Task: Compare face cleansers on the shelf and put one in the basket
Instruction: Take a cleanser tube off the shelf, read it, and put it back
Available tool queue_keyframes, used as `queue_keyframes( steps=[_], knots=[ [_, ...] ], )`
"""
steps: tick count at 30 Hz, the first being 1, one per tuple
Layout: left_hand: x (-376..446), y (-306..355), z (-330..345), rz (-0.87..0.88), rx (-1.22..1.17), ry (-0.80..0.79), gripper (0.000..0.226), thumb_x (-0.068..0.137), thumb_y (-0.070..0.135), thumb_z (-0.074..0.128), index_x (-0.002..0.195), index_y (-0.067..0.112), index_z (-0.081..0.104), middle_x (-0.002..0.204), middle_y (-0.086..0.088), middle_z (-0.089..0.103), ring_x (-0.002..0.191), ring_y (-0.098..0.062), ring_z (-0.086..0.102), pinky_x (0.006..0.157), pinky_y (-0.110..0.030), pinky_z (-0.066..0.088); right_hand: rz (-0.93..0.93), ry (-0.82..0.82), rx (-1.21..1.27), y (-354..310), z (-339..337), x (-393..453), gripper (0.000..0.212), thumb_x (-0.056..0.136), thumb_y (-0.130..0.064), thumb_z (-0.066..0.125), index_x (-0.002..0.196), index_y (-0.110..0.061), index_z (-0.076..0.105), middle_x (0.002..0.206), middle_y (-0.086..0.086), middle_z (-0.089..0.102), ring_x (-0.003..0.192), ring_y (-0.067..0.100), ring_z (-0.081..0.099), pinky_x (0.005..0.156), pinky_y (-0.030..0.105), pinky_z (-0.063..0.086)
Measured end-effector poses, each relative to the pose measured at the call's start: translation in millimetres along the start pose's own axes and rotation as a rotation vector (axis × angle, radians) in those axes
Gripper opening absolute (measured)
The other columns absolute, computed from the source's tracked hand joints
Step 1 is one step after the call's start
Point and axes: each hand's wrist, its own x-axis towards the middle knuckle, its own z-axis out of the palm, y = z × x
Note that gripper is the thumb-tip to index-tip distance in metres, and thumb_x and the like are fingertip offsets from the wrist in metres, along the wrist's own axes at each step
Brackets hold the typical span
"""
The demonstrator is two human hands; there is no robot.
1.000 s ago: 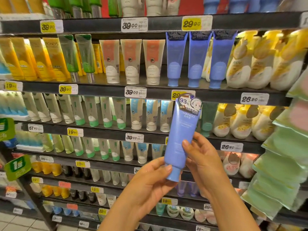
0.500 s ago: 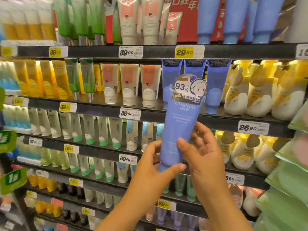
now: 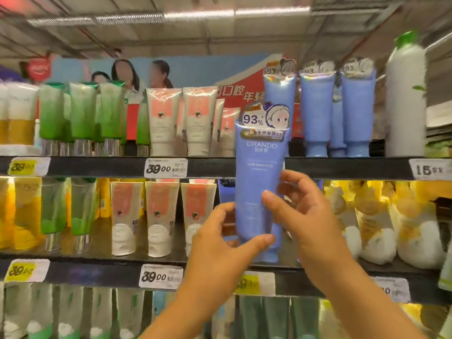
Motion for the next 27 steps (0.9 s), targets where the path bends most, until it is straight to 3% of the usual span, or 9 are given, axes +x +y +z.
queue_keyframes(
  steps=[5,8,11,13,15,19,21,27],
  knots=[
    [56.5,8.3,-9.3,0.087,0.029,0.011,0.033,0.061,0.022,0.083,0.088,0.026,0.064,0.083,0.012,0.072,0.077,-0.002,0.065,0.068,-0.015,0.05,-0.055,0.084,-0.23,-15.5,-18.2,62.7,0.017,0.086,-0.01,0.06,0.102,-0.011,0.065,0.091,0.001,0.069,0.084,0.012,0.065,0.075,0.02,0.053],
    [85.6,19.7,-14.6,0.107,0.0,-0.004,0.034,0.06,0.028,0.083,0.089,0.027,0.064,0.083,0.016,0.072,0.073,0.002,0.067,0.061,-0.012,0.049,-0.072,0.153,-0.442,-24.8,-26.7,94.9,0.023,0.089,-0.011,0.06,0.112,-0.012,0.062,0.101,0.001,0.066,0.094,0.014,0.062,0.089,0.03,0.049],
    [113.9,32.2,-19.2,0.147,-0.024,0.015,0.047,0.051,0.039,0.079,0.094,0.026,0.064,0.083,0.012,0.073,0.073,0.0,0.068,0.058,-0.01,0.051,-0.095,0.169,-0.738,-27.9,-31.6,116.5,0.035,0.09,-0.019,0.06,0.124,-0.013,0.057,0.106,-0.003,0.06,0.096,0.011,0.057,0.089,0.031,0.047],
    [132.2,37.6,-20.4,0.16,0.027,0.027,0.058,0.05,0.043,0.077,0.102,0.023,0.063,0.091,0.011,0.071,0.076,-0.003,0.068,0.061,-0.013,0.054,-0.094,0.141,-0.911,-27.7,-31.6,124.8,0.034,0.089,-0.024,0.061,0.121,-0.009,0.058,0.1,-0.001,0.06,0.095,0.018,0.058,0.087,0.036,0.048],
    [149.4,37.8,-20.8,0.158,0.073,0.032,0.054,0.057,0.038,0.08,0.105,0.02,0.063,0.092,0.01,0.07,0.072,-0.002,0.067,0.057,-0.009,0.051,-0.08,0.128,-1.017,-25.2,-30.4,131.0,0.035,0.089,-0.026,0.062,0.115,-0.003,0.058,0.101,0.008,0.063,0.098,0.027,0.06,0.087,0.043,0.048],
    [174.3,29.2,-17.7,0.134,0.156,0.007,0.044,0.064,0.035,0.081,0.102,0.02,0.065,0.084,0.011,0.068,0.061,0.004,0.062,0.049,-0.006,0.043,-0.033,0.113,-1.123,-16.6,-29.0,143.6,0.036,0.088,-0.032,0.061,0.113,-0.007,0.058,0.109,0.012,0.064,0.099,0.03,0.059,0.085,0.045,0.049],
    [181.8,23.1,-15.3,0.096,0.165,-0.014,0.043,0.064,0.034,0.081,0.101,0.017,0.066,0.08,0.008,0.067,0.059,-0.002,0.06,0.048,-0.009,0.043,-0.007,0.095,-1.124,-11.4,-28.0,148.6,0.034,0.088,-0.033,0.062,0.113,-0.01,0.058,0.109,0.01,0.064,0.097,0.028,0.06,0.084,0.043,0.049],
    [198.3,12.1,-16.5,0.033,0.227,-0.07,0.026,0.062,0.035,0.083,0.075,0.025,0.063,0.069,0.008,0.068,0.056,-0.003,0.061,0.046,-0.013,0.042,0.008,0.126,-1.067,1.7,-27.9,156.8,0.04,0.085,-0.031,0.065,0.116,-0.01,0.052,0.115,0.01,0.06,0.102,0.027,0.057,0.086,0.042,0.048]
  ],
)
